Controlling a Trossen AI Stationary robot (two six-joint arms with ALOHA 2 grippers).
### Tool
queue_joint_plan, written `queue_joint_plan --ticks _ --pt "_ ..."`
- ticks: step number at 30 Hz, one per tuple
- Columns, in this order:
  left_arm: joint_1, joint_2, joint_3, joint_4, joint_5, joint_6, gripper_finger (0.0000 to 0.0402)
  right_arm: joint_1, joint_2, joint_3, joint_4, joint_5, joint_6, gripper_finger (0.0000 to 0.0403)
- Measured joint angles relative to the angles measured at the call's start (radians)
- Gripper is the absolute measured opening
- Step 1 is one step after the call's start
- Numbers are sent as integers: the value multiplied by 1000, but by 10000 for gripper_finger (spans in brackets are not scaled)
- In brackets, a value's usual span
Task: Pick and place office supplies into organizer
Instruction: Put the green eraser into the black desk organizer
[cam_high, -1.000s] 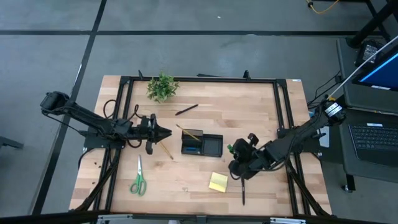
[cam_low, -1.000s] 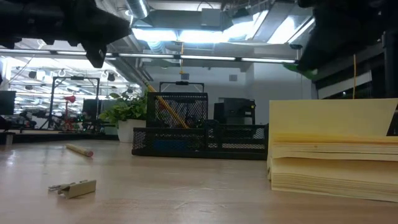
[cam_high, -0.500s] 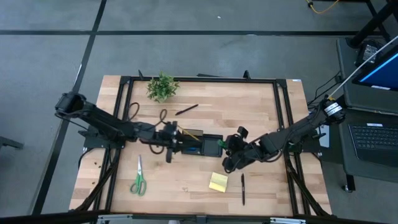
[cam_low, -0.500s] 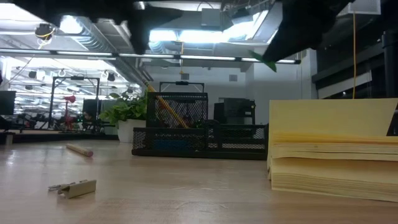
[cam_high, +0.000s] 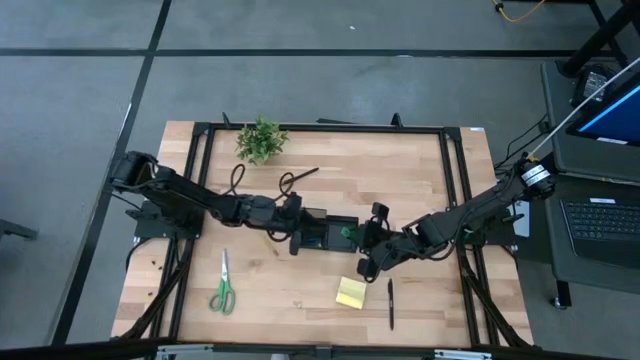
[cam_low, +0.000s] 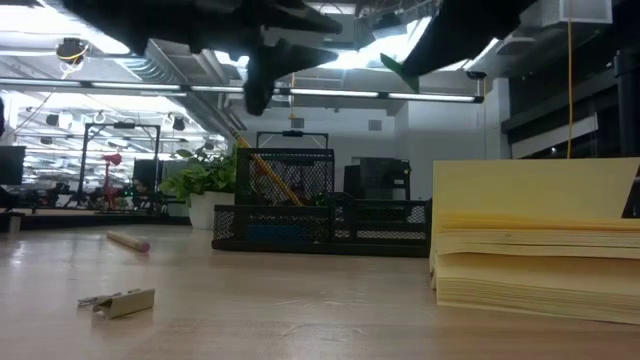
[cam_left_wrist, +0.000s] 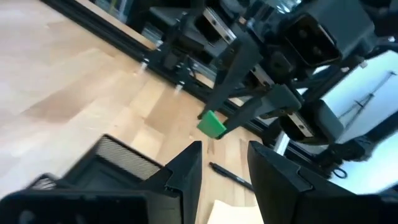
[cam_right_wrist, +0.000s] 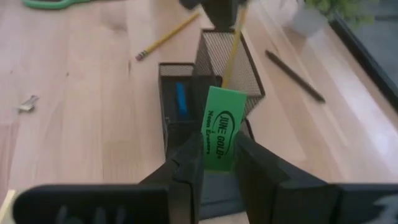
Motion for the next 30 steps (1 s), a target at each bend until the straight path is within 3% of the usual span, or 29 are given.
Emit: queue_joint_plan --ticks 8,30 --pt "2 83 95 0 116 15 125 -18 0 0 15 0 -36 84" --pt "66 95 98 -55 71 -28 126 -18 0 0 27 0 -83 84"
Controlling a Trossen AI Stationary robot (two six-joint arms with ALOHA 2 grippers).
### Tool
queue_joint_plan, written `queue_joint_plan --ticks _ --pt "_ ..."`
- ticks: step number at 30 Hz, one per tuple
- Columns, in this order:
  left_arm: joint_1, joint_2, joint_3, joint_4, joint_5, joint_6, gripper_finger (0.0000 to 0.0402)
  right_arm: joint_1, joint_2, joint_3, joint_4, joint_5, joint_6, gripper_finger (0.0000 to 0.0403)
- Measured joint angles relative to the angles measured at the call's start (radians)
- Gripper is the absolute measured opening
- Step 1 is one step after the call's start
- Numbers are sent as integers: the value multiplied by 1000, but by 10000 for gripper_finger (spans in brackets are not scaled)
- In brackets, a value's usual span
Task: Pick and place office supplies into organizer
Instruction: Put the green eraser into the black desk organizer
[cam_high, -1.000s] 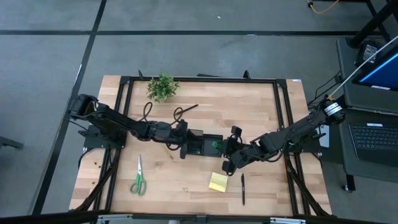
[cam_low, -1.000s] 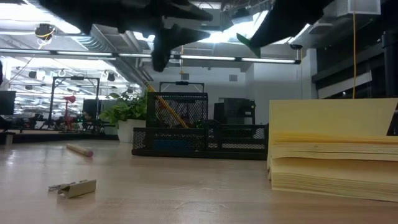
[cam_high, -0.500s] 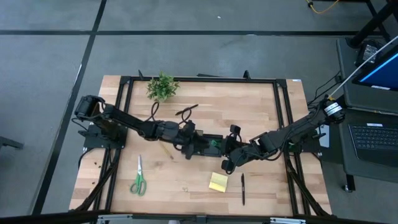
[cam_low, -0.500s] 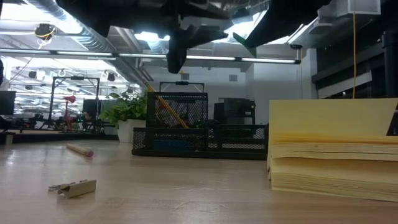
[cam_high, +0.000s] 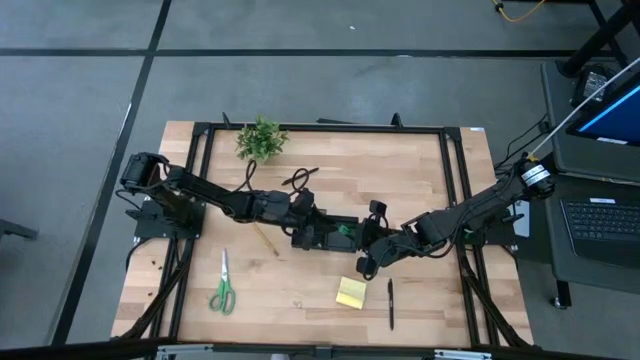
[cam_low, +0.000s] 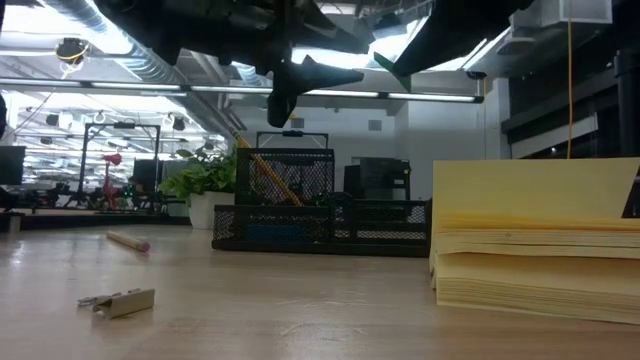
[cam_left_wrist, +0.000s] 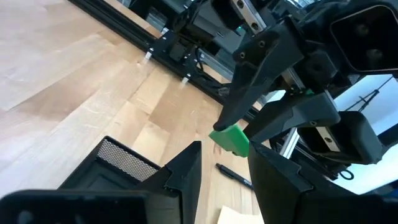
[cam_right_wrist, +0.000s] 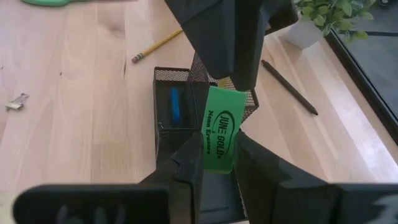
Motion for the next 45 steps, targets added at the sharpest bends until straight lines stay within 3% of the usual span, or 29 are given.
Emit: queue_joint_plan --ticks 17,21,28,32,39,45 --pt "4 0 1 13 74 115 126 0 0 0 -1 0 -3 84" --pt "14 0 1 10 105 108 134 0 0 0 -2 0 -3 84" --pt "14 0 1 2 103 56 189 0 0 0 -5 0 -3 84" --pt "16 0 1 3 52 -10 210 0 0 0 -5 0 -6 84" --pt "16 1 26 3 51 -62 205 0 0 0 -4 0 -6 84" --pt "12 84 106 -45 101 -53 205 0 0 -1 -5 0 -4 84"
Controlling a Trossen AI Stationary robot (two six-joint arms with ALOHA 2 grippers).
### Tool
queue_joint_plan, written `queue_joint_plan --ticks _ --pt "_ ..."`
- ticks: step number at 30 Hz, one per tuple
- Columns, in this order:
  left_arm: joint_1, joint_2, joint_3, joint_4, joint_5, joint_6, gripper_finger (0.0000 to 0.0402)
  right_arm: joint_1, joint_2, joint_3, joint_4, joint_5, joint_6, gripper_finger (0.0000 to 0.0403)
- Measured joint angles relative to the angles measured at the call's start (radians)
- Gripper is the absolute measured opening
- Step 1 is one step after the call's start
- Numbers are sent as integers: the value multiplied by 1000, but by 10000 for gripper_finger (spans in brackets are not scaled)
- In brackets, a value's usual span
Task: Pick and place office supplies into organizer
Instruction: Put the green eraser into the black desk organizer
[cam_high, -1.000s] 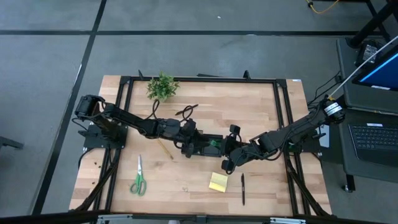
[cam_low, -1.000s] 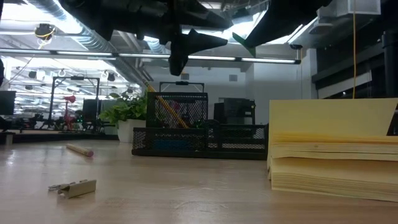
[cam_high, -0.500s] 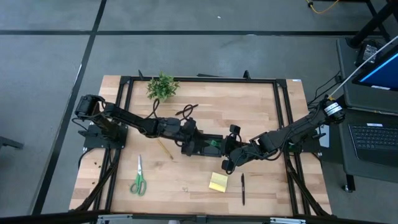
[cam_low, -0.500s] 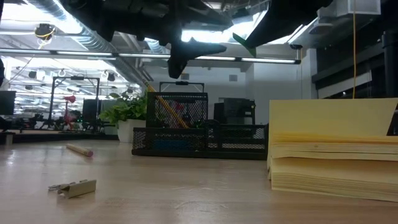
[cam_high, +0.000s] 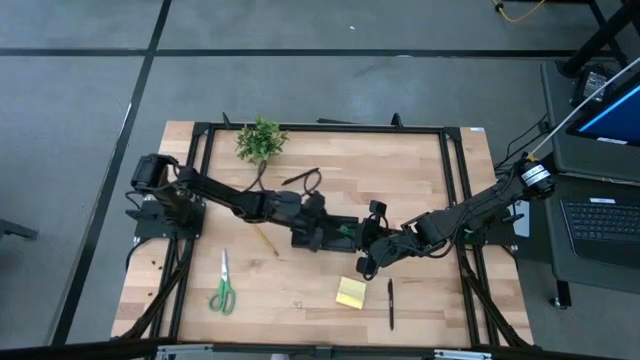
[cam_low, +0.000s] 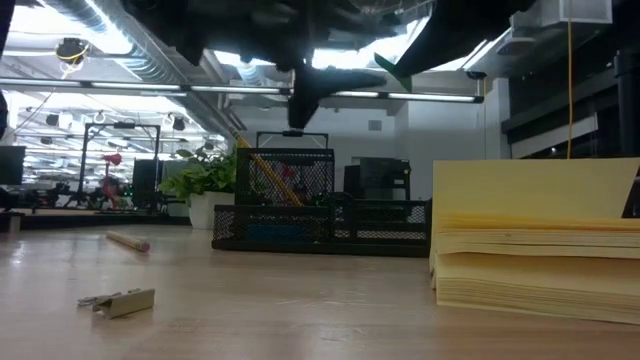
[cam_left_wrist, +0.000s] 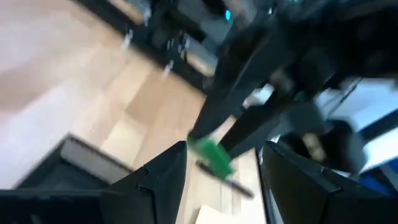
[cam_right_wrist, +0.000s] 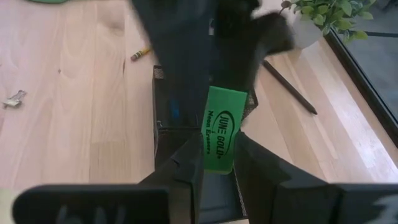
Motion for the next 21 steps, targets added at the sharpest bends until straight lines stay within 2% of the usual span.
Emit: queue_joint_plan --ticks 5,21 --pt "18 42 28 -35 54 -7 207 0 0 0 -3 0 2 84" --pt "39 40 29 20 48 -16 201 0 0 0 -19 0 3 84"
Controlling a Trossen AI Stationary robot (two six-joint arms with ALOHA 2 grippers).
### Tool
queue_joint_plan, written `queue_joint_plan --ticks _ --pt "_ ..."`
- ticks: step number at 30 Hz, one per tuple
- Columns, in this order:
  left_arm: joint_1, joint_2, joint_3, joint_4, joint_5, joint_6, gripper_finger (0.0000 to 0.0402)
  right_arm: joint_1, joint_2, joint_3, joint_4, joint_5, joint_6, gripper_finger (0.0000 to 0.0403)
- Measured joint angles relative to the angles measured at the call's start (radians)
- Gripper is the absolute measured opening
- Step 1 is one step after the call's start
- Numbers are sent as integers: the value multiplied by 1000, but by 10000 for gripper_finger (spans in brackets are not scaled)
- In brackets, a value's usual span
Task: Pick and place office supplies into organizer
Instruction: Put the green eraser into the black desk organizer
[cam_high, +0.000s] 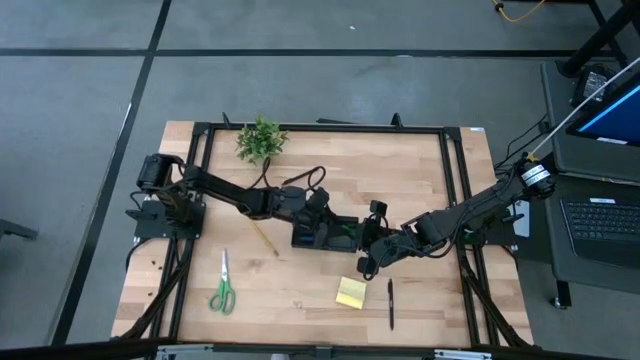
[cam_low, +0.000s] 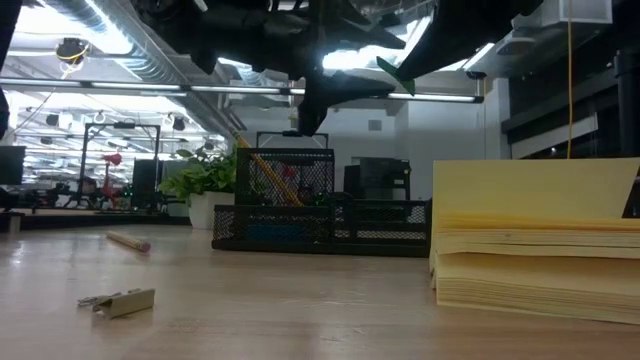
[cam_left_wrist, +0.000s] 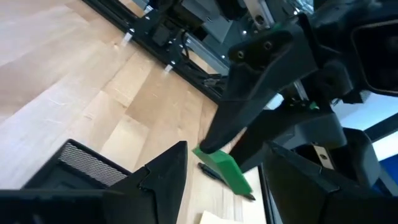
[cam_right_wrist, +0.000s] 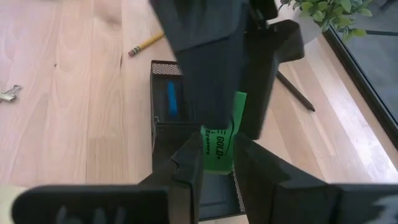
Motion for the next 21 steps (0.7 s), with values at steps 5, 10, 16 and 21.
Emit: queue_joint_plan --ticks 5,10,16,21 --pt "2 0 0 -16 -2 0 200 0 0 0 0 0 0 84" --pt "2 0 0 -29 -2 0 192 0 0 0 0 0 0 84" --pt "2 0 0 -31 -10 1 152 0 0 0 0 0 1 84" --pt "2 0 0 -14 -13 48 97 0 0 0 0 0 1 84"
